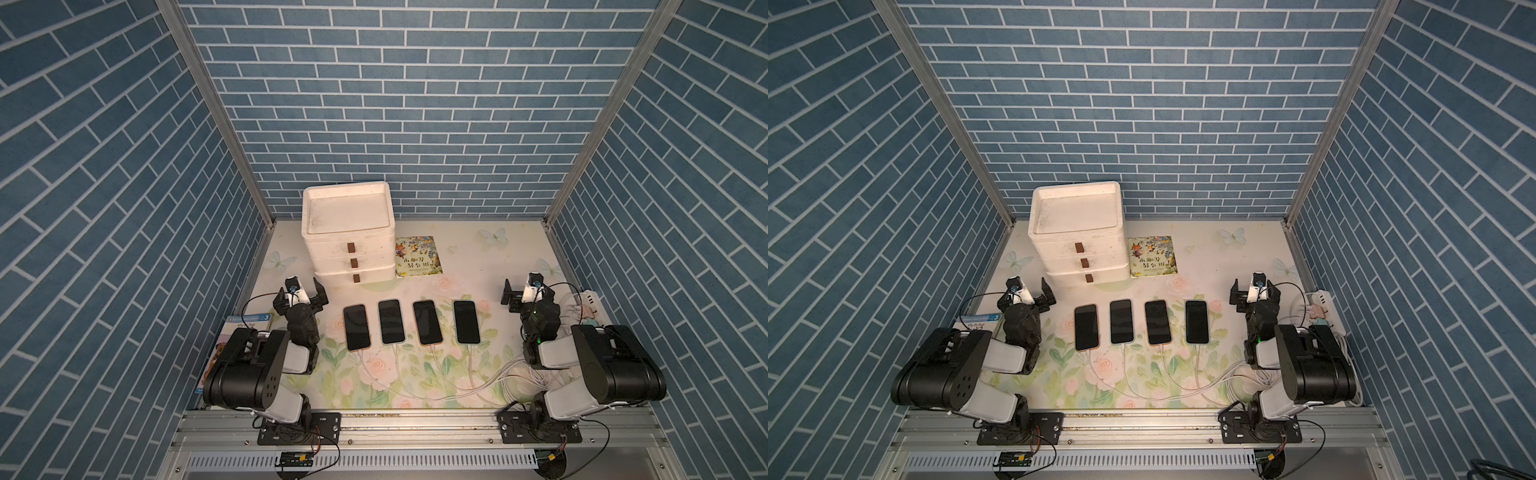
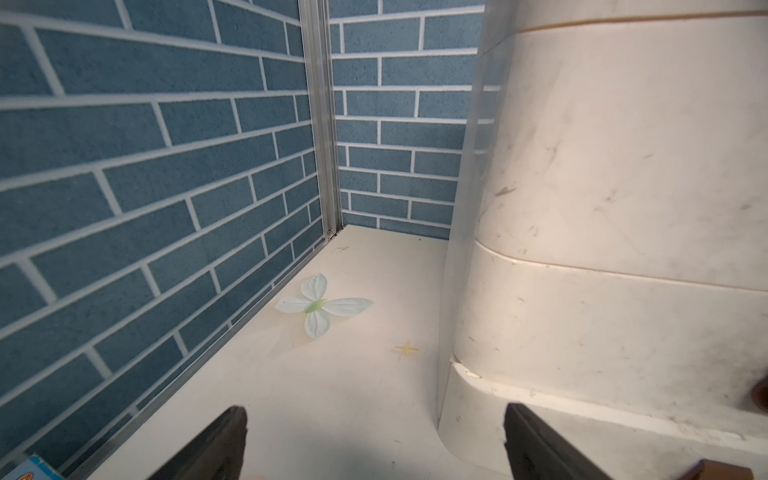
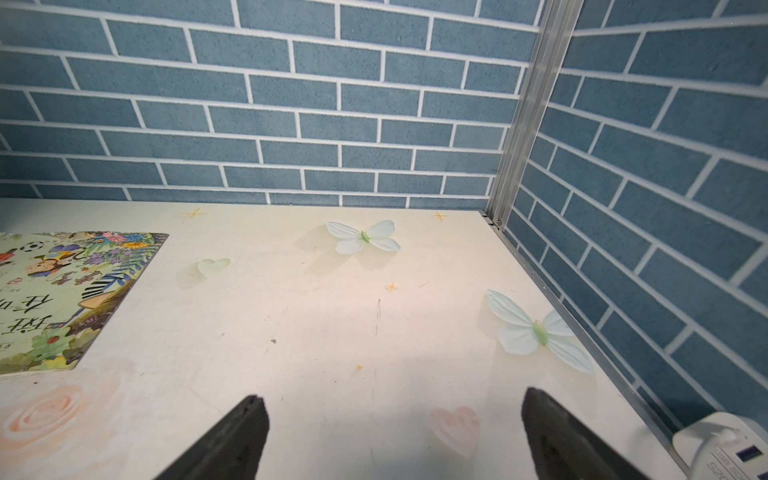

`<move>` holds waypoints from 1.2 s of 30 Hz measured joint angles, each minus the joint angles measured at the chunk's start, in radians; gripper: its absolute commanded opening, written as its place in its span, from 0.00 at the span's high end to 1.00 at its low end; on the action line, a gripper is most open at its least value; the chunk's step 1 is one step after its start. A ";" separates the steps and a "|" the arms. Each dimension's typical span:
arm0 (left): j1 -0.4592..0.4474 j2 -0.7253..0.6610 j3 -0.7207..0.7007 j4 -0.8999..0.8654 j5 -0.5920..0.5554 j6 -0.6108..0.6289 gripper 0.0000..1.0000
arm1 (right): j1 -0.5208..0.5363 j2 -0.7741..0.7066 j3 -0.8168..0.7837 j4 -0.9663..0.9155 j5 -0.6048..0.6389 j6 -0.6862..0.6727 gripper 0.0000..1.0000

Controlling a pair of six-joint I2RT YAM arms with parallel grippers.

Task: Unplug the charging cable from the phone
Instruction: Pick up the phone at the center of the board.

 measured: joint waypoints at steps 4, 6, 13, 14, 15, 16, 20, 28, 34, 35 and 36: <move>0.000 0.000 0.000 0.000 0.002 0.001 0.00 | 0.000 0.000 0.000 0.000 0.000 0.000 0.01; -0.002 -0.004 0.007 -0.018 0.004 0.003 0.00 | 0.000 -0.016 0.007 -0.039 0.016 0.001 0.00; -0.020 -0.124 0.475 -0.644 -0.097 -0.140 0.15 | 0.002 -0.328 0.323 -0.544 0.043 0.131 0.01; -0.019 -0.150 0.536 -0.723 -0.089 -0.186 0.16 | 0.003 -0.376 0.335 -0.554 0.026 0.178 0.00; -0.024 -0.188 0.579 -0.795 -0.077 -0.239 0.17 | 0.000 -0.414 0.326 -0.560 0.015 0.240 0.00; -0.039 -0.246 0.590 -0.859 -0.063 -0.305 0.16 | -0.008 -0.455 0.307 -0.600 -0.016 0.328 0.00; -0.193 -0.451 0.483 -1.037 -0.069 -0.479 0.16 | 0.041 -0.379 0.357 -0.928 0.027 0.474 0.00; -0.528 -0.690 0.283 -1.357 -0.148 -0.708 0.16 | 0.295 -0.628 0.328 -1.282 0.234 0.593 0.00; -0.762 -0.758 0.224 -1.449 -0.227 -0.830 0.12 | 0.346 -0.410 0.490 -1.389 0.174 0.594 0.00; -0.809 -0.739 0.220 -1.452 -0.235 -0.846 0.12 | 0.381 -0.339 0.517 -1.411 0.183 0.596 0.00; -0.857 -0.711 0.220 -1.452 -0.247 -0.861 0.11 | 0.416 -0.290 0.528 -1.434 0.193 0.598 0.00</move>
